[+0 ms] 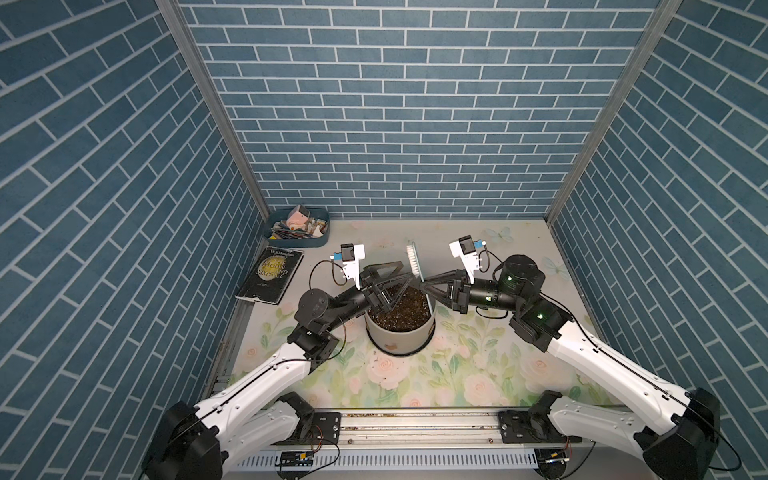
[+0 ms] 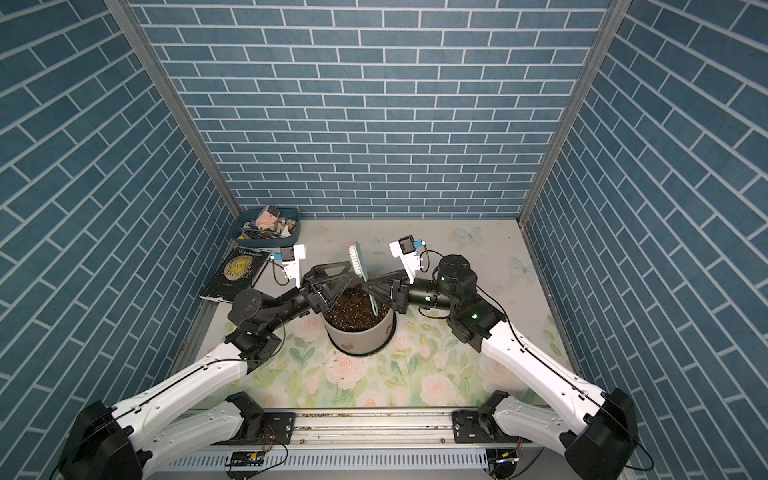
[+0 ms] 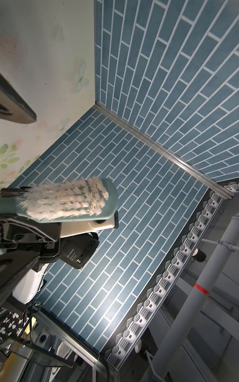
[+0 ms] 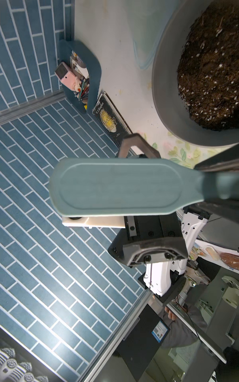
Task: Scrub the dried mud off the ceramic pot
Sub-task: Pick up the brush from the center of the board.
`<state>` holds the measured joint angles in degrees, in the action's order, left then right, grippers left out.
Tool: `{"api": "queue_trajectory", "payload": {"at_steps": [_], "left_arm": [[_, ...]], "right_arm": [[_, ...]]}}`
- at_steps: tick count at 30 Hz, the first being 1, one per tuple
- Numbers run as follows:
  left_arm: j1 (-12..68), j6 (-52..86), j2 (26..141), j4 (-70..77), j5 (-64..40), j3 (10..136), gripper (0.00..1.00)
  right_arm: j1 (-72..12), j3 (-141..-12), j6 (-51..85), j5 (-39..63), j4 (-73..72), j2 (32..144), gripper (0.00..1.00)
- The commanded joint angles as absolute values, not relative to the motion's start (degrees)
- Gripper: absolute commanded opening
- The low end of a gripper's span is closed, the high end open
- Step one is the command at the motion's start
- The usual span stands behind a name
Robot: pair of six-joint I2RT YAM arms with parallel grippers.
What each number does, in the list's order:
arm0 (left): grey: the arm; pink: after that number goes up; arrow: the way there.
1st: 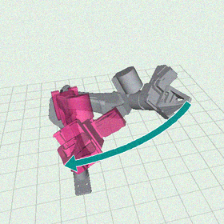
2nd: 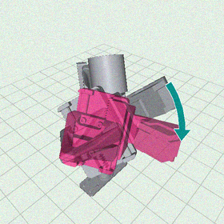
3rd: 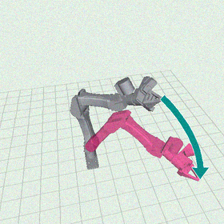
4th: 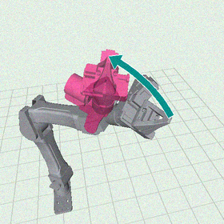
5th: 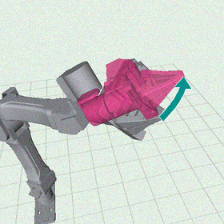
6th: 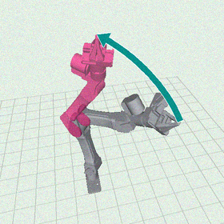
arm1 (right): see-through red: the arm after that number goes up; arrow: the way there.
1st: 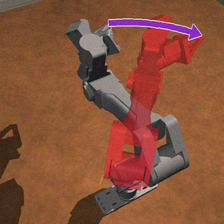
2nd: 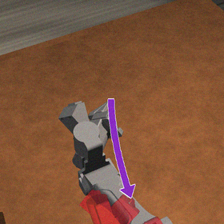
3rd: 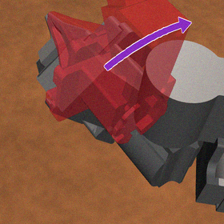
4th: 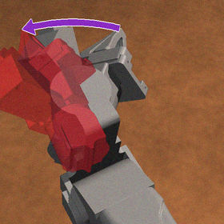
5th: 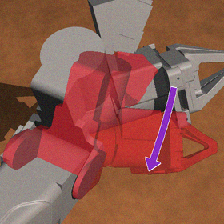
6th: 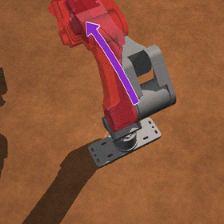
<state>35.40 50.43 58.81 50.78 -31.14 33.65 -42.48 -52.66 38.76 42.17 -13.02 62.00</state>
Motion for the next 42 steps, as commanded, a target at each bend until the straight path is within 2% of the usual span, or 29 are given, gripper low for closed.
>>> {"api": "queue_trajectory", "payload": {"at_steps": [1, 7, 14, 23, 29, 34, 37, 38, 39, 40, 42], "left_arm": [[35.06, 52.32, 60.34, 57.28, -35.75, 34.59, 1.0], [35.04, 52.52, 61.66, 57.96, -35.78, 35.43, 0.99], [35.01, 53.87, 63.69, 59.31, -37.86, 36.72, 0.9], [35.04, 53.88, 64.19, 58.04, -37.16, 36.97, 0.59], [35.03, 53.7, 64.16, 56.0, -36.21, 37.49, 0.26], [35.0, 53.33, 63.63, 54.2, -34.38, 37.3, 0.03], [34.98, 51.98, 62.69, 49.87, -30.6, 37.67, 0.0], [35.04, 51.3, 62.12, 47.04, -28.12, 38.05, 0.0], [35.0, 50.76, 61.57, 43.79, -24.8, 38.57, 0.0], [34.98, 50.42, 61.1, 40.22, -20.67, 39.12, 0.0], [34.98, 51.18, 60.63, 32.82, -13.03, 40.67, 0.0]], "right_arm": [[-42.32, -53.01, 40.67, 45.17, -16.29, 62.05, 0.0], [-42.83, -52.95, 41.41, 46.24, -17.51, 63.22, 0.0], [-43.35, -51.88, 42.1, 46.23, -18.25, 64.58, 0.0], [-44.11, -51.03, 42.48, 45.54, -18.77, 65.88, 0.0], [-44.29, -50.82, 42.71, 44.75, -19.41, 66.44, 0.0], [-44.23, -50.86, 42.64, 43.74, -19.27, 66.71, 0.0], [-44.29, -51.61, 41.06, 41.71, -16.94, 66.63, 0.0], [-44.34, -52.52, 39.19, 39.23, -14.63, 66.4, 0.06], [-44.54, -53.64, 37.09, 36.5, -11.51, 66.04, 0.17], [-44.92, -54.84, 34.76, 30.19, -7.52, 65.43, 0.42], [-46.83, -57.06, 30.67, 16.28, 0.53, 63.75, 0.75]]}}
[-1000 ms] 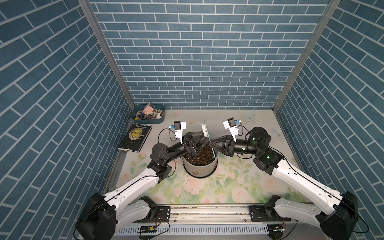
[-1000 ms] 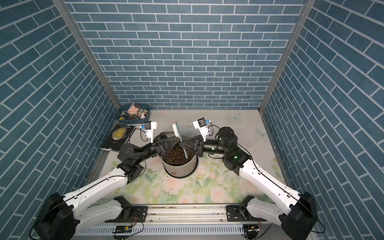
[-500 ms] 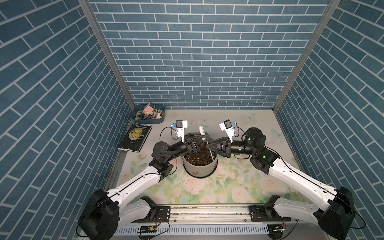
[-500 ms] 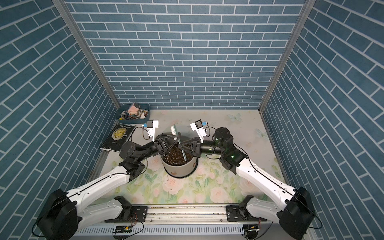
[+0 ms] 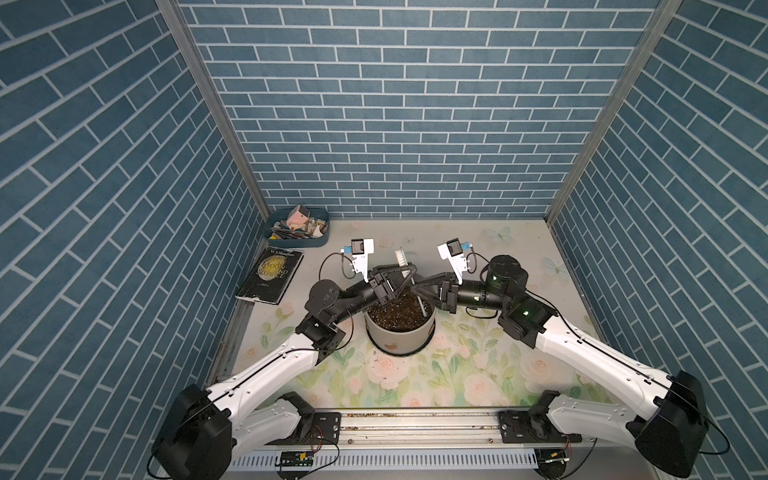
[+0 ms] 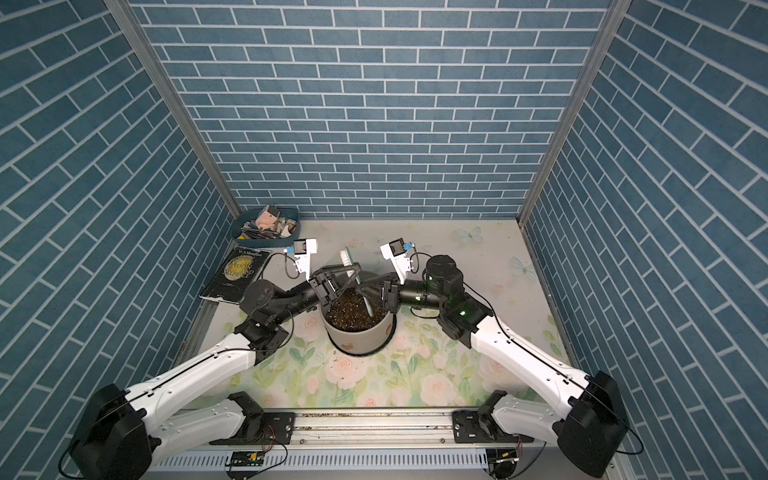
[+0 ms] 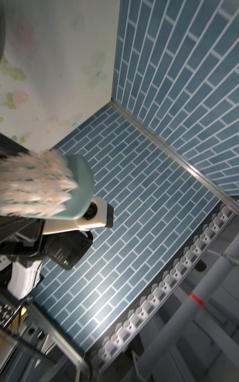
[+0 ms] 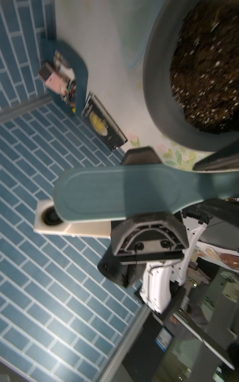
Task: Scrub the dried mud off the ceramic pot
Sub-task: Pick up the brush from the center of the board.
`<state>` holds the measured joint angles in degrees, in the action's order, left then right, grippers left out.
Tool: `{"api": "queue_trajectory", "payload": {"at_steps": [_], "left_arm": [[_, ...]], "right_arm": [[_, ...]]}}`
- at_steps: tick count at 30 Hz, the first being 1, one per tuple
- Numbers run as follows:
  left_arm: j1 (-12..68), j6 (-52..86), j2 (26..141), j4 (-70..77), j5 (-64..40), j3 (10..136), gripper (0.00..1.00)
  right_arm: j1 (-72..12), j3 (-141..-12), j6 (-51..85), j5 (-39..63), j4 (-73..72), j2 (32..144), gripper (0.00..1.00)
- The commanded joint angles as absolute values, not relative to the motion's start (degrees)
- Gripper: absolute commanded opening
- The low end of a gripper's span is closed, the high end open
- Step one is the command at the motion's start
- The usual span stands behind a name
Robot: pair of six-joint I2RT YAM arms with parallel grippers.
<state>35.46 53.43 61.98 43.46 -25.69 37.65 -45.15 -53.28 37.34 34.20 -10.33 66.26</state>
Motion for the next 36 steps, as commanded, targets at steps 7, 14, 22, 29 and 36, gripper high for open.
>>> {"api": "queue_trajectory", "payload": {"at_steps": [7, 14, 22, 29, 36], "left_arm": [[34.24, 61.29, 61.61, 23.58, -4.17, 41.91, 0.0], [34.05, 65.12, 62.94, 21.81, -6.16, 43.95, 0.0], [33.56, 65.9, 62.92, 21.22, -7.64, 44.04, 0.0], [33.23, 67.27, 62.91, 21.68, -8.96, 43.62, 0.0], [33.1, 67.75, 62.52, 21.38, -9.38, 43.18, 0.0]], "right_arm": [[-62.59, -61.41, 28.96, -38.78, 12.81, 66.47, 1.0], [-60.88, -54.72, 21.06, -11.33, -5.14, 63.74, 0.84], [-57.15, -57.36, 20.61, -1.47, -1.49, 68.12, 0.66], [-56.79, -57.84, 21.13, -2.23, -0.92, 70.34, 0.55], [-56.89, -58.12, 21.27, -3.45, -1.98, 71.72, 0.34]]}}
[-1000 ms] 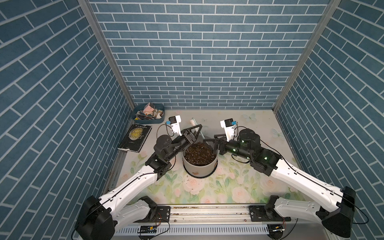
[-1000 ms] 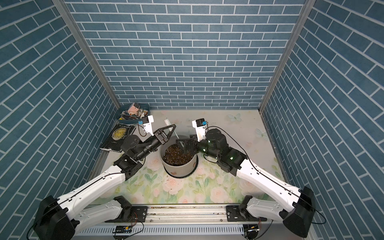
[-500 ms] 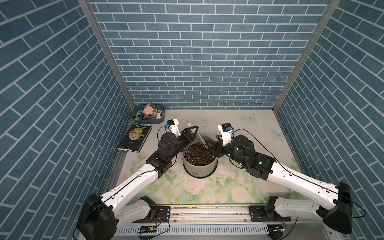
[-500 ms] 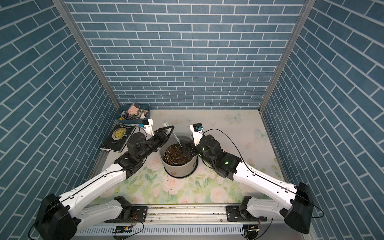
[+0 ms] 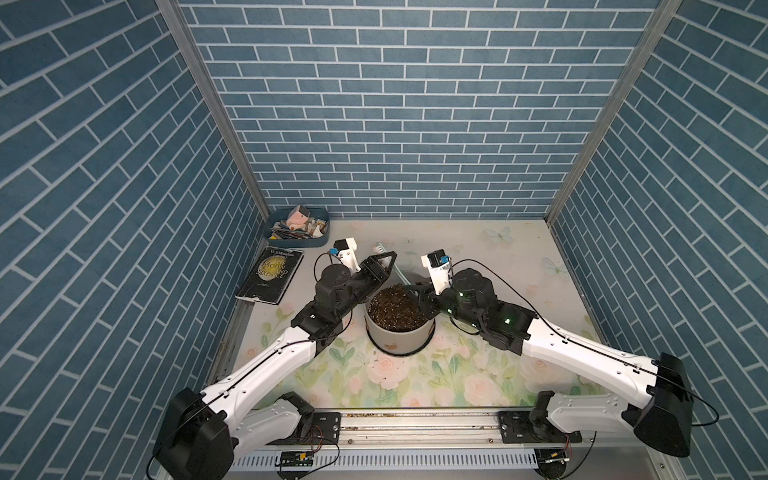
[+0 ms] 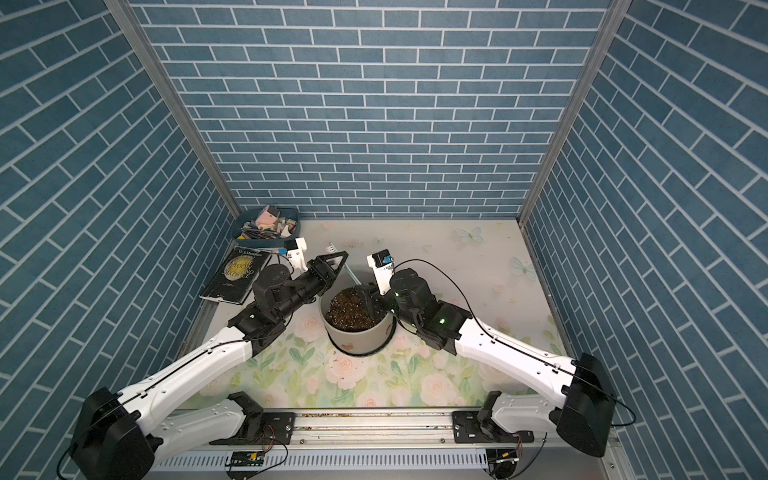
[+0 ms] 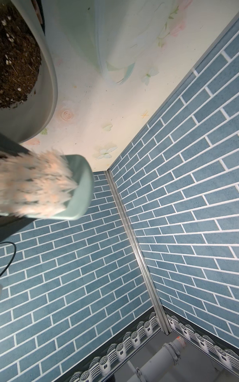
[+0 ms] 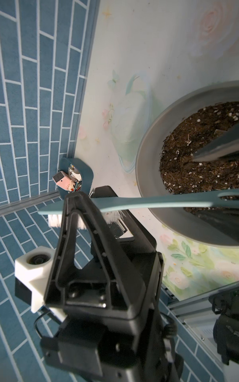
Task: Scrub the dried mud off the ceramic pot
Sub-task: Pick up the brush from the center of the board.
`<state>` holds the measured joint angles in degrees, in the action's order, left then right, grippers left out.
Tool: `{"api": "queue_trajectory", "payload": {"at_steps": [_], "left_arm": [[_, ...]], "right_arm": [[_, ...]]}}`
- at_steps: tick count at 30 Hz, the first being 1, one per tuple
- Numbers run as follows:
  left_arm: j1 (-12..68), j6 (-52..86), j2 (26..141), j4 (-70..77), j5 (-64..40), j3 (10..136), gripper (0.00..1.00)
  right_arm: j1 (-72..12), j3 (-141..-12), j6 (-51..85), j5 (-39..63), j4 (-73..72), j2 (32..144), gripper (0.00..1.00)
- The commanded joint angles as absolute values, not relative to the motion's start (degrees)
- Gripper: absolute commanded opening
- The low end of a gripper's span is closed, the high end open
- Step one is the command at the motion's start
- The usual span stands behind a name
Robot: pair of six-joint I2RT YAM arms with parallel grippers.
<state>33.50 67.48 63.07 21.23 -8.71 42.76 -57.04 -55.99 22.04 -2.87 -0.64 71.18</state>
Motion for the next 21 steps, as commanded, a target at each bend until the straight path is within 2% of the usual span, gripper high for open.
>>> {"api": "queue_trajectory", "payload": {"at_steps": [1, 5, 10, 15, 19, 20, 21], "left_arm": [[33.05, 67.76, 62.54, 21.37, -9.45, 43.09, 0.0], [33.01, 67.78, 62.59, 21.43, -9.45, 42.7, 0.0], [32.92, 67.78, 62.66, 21.39, -9.4, 42.14, 0.0], [32.83, 67.76, 62.61, 21.59, -9.32, 41.54, 0.0], [32.63, 67.76, 62.74, 21.47, -8.91, 41.04, 0.01], [32.61, 67.72, 62.8, 21.34, -8.69, 40.86, 0.12], [32.46, 67.2, 62.76, 20.92, -8.38, 40.74, 0.3]], "right_arm": [[-56.87, -58.36, 21.2, -3.4, -2.0, 71.98, 0.33], [-57.11, -59.2, 20.77, -2.92, -1.95, 73.21, 0.22], [-57.81, -59.74, 20.31, -2.89, -2.07, 73.99, 0.15], [-58.26, -59.78, 20.19, -3.34, -2.16, 74.18, 0.0], [-58.36, -59.12, 20.73, -5.21, -2.13, 73.4, 0.0], [-58.36, -58.99, 21.0, -6.07, -1.71, 73.01, 0.0], [-58.39, -59.02, 21.42, -7.38, -1.04, 72.71, 0.0]]}}
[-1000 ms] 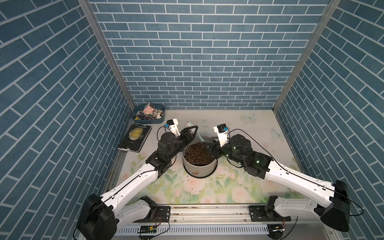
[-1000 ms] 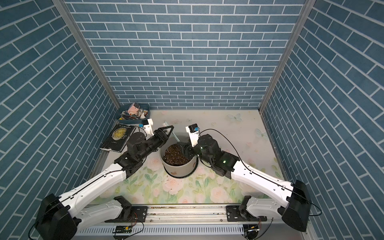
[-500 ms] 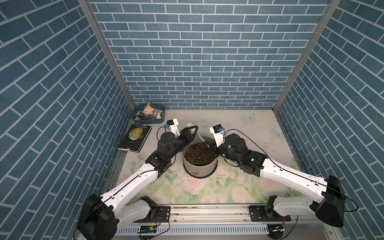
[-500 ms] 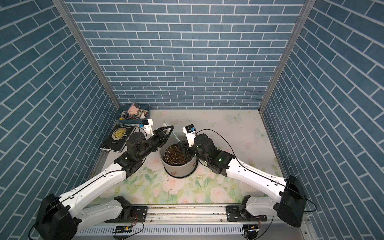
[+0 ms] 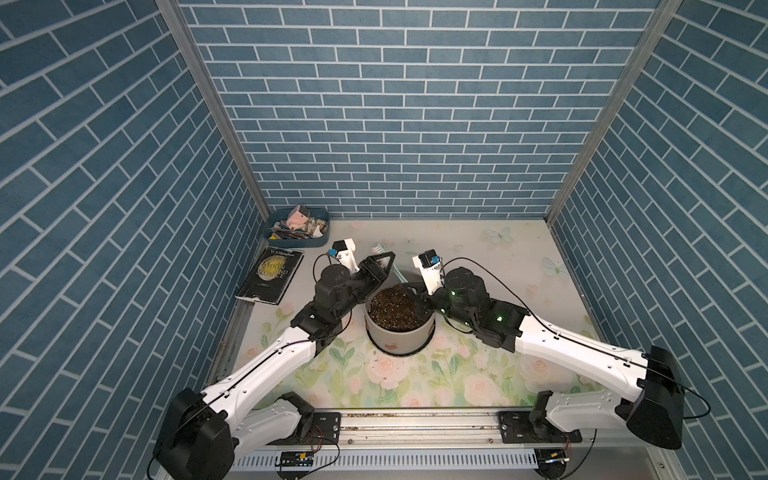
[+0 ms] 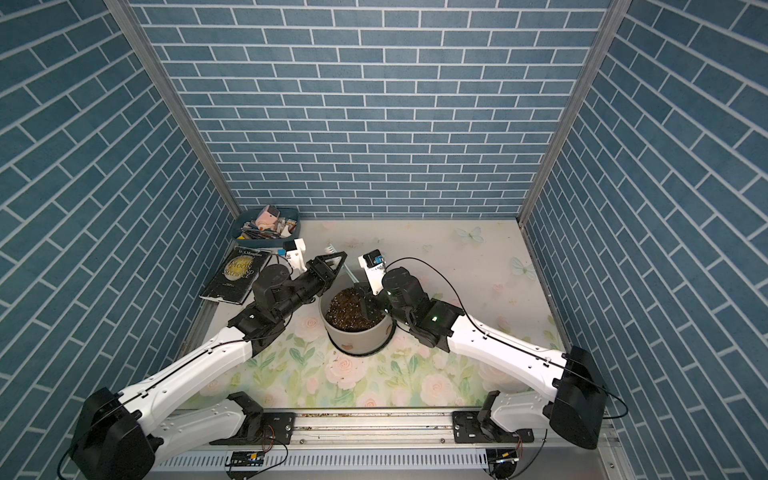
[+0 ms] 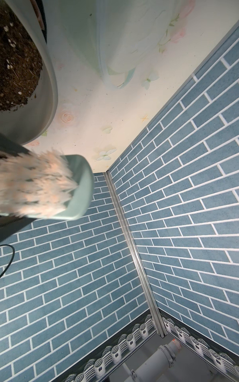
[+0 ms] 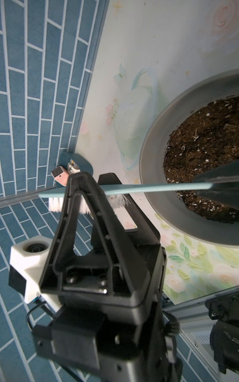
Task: Scrub the dried mud off the ceramic pot
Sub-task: Pick up the brush from the center of the board, then rotate the pot on the tray.
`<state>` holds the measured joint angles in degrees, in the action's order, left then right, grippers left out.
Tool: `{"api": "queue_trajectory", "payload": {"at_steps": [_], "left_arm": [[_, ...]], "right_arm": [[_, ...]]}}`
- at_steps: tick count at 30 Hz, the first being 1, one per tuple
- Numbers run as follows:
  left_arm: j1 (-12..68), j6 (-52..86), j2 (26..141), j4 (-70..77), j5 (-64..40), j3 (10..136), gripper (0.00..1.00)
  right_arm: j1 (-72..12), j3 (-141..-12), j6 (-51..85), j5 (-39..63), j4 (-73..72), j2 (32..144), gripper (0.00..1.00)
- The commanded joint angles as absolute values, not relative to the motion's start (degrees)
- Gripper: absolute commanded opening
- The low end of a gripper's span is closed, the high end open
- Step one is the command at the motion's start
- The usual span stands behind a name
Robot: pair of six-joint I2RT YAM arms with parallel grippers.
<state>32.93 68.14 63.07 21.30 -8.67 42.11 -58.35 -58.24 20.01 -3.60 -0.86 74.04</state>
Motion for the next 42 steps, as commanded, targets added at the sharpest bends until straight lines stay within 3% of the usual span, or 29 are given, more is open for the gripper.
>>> {"api": "queue_trajectory", "payload": {"at_steps": [1, 3, 4, 5, 10, 19, 27, 32, 36, 42], "left_arm": [[32.36, 66.14, 62.75, 19.9, -7.82, 40.87, 0.46], [32.05, 62.16, 62.67, 15.68, -5.4, 42.45, 0.75], [32.0, 58.64, 62.73, 11.59, -3.34, 44.18, 0.85], [31.99, 55.48, 62.95, 8.61, -1.51, 45.57, 0.87], [31.93, 42.29, 66.0, -3.97, 4.48, 51.45, 0.88], [32.07, 30.22, 71.61, -8.98, -1.21, 52.89, 0.85], [32.04, 28.68, 71.94, -8.42, 0.04, 50.4, 0.85], [32.08, 28.73, 70.81, -4.31, -4.04, 49.03, 0.82], [32.08, 26.0, 71.5, -5.37, -4.75, 49.94, 0.81], [32.05, 23.99, 70.97, -6.45, -3.35, 48.99, 0.78]], "right_arm": [[-58.36, -59.17, 21.89, -9.62, 0.05, 72.3, 0.0], [-58.28, -59.79, 23.56, -15.1, 3.73, 71.64, 0.0], [-58.24, -60.4, 24.72, -19.24, 6.9, 71.16, 0.0], [-57.98, -60.65, 25.8, -22.03, 9.62, 70.65, 0.0], [-55.52, -57.7, 31.07, -28.42, 19.55, 64.84, 0.0], [-51.29, -45.03, 38.7, -24.81, 35.06, 64.34, 0.0], [-52.66, -36.74, 40.41, -19.81, 31.44, 53.6, 0.0], [-53.66, -33.62, 41.96, -19.74, 30.19, 56.53, 0.0], [-58.42, -32.98, 46.9, -28.0, 29.4, 54.25, 0.0], [-58.97, -30.45, 47.94, -34.28, 27.75, 48.98, 0.0]]}}
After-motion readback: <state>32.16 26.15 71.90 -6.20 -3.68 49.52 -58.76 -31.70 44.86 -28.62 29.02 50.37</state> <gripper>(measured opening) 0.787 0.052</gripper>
